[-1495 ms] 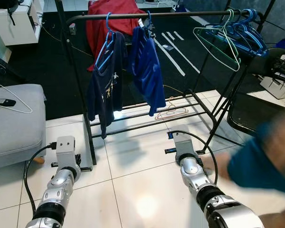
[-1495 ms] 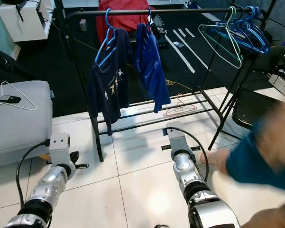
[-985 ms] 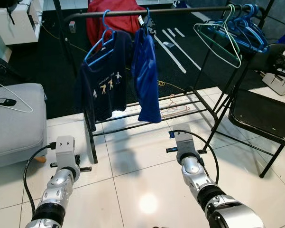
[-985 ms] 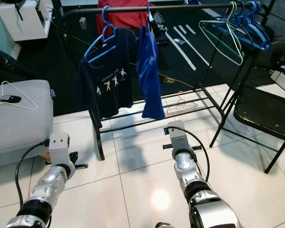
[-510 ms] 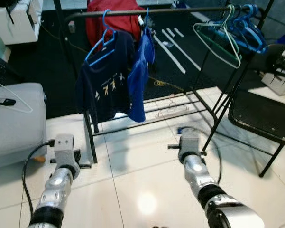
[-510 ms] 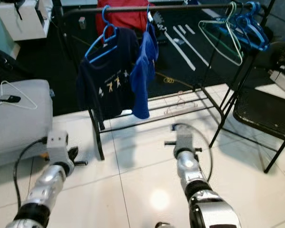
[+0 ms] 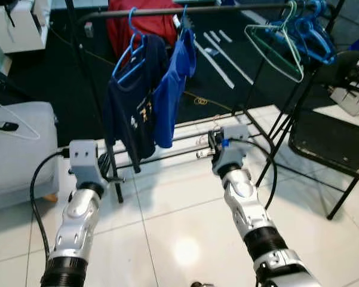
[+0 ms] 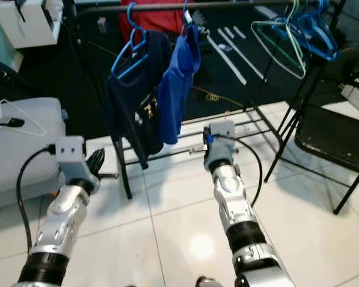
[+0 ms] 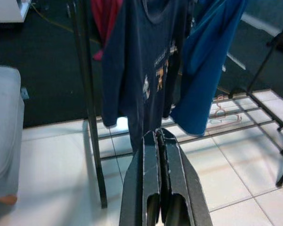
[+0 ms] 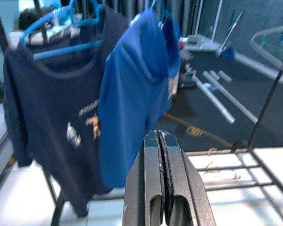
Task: Hang hanger
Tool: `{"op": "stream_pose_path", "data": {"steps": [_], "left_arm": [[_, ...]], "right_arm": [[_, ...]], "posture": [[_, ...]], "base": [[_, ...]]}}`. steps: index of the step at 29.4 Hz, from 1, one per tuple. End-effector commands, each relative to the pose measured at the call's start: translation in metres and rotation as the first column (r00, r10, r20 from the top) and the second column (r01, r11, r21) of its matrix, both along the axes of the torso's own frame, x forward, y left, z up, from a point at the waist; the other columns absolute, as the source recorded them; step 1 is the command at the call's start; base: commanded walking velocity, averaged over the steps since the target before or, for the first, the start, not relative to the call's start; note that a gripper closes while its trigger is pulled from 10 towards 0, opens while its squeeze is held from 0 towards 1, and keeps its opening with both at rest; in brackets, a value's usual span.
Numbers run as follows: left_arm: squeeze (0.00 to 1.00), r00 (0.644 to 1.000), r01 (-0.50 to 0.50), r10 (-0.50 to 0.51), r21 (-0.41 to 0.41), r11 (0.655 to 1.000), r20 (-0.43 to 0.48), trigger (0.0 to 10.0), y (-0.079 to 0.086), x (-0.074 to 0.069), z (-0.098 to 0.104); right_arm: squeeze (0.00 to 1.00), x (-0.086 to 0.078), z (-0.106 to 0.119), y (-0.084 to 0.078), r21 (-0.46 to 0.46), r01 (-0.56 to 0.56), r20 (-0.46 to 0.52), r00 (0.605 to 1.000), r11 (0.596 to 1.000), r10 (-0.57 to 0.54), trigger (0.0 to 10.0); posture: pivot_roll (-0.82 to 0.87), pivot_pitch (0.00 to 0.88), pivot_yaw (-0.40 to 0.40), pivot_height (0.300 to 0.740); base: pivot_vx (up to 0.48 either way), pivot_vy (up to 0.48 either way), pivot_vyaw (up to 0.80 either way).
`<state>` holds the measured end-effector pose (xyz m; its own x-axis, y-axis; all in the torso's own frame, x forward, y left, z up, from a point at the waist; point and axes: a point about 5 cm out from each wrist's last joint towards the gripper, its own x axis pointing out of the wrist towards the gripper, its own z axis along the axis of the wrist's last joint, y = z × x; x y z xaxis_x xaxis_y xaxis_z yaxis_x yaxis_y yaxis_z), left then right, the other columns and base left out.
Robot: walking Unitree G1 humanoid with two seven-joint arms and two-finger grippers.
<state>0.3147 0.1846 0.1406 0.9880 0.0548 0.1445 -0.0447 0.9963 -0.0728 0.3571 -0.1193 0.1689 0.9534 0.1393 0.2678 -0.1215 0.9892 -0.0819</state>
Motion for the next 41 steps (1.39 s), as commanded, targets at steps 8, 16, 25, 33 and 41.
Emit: {"op": "stream_pose_path", "data": {"steps": [8,16,25,33,41], "left_arm": [[0.00,0.997,-0.002,0.004,-0.027,1.000,0.076,10.0,-0.006,-0.006,0.020],[0.00,0.997,0.000,0.002,-0.018,1.000,0.080,10.0,-0.011,-0.009,0.023],[0.00,0.996,-0.007,0.009,-0.021,1.000,0.088,10.0,-0.009,-0.014,0.029],[0.00,0.996,0.011,-0.009,-0.024,1.000,0.094,10.0,-0.013,-0.009,0.035],[0.00,0.996,0.006,-0.004,-0.032,0.999,0.087,10.0,-0.015,-0.010,0.034]], "right_arm": [[0.00,-0.004,0.000,-0.004,0.061,-0.073,-0.033,0.997,0.995,0.075,10.0],[0.00,-0.007,0.003,-0.007,0.063,-0.084,-0.037,0.996,0.995,0.086,10.0],[0.00,-0.010,0.011,-0.001,0.061,-0.095,-0.016,0.995,0.994,0.096,10.0],[0.00,-0.008,0.014,-0.005,0.030,-0.096,-0.023,0.995,0.995,0.097,10.0],[0.00,-0.017,0.013,-0.001,0.028,-0.134,-0.023,0.991,0.991,0.134,10.0]], "posture": [[-0.07,0.199,-0.059,0.740],[-0.06,0.191,-0.066,0.740],[-0.05,0.182,-0.060,0.740],[-0.05,0.185,-0.056,0.740],[-0.06,0.169,-0.054,0.740]], "base": [[0.000,0.000,0.00],[0.231,0.000,0.00],[0.402,0.000,0.00],[0.439,0.000,0.20],[0.438,0.000,0.40]]}}
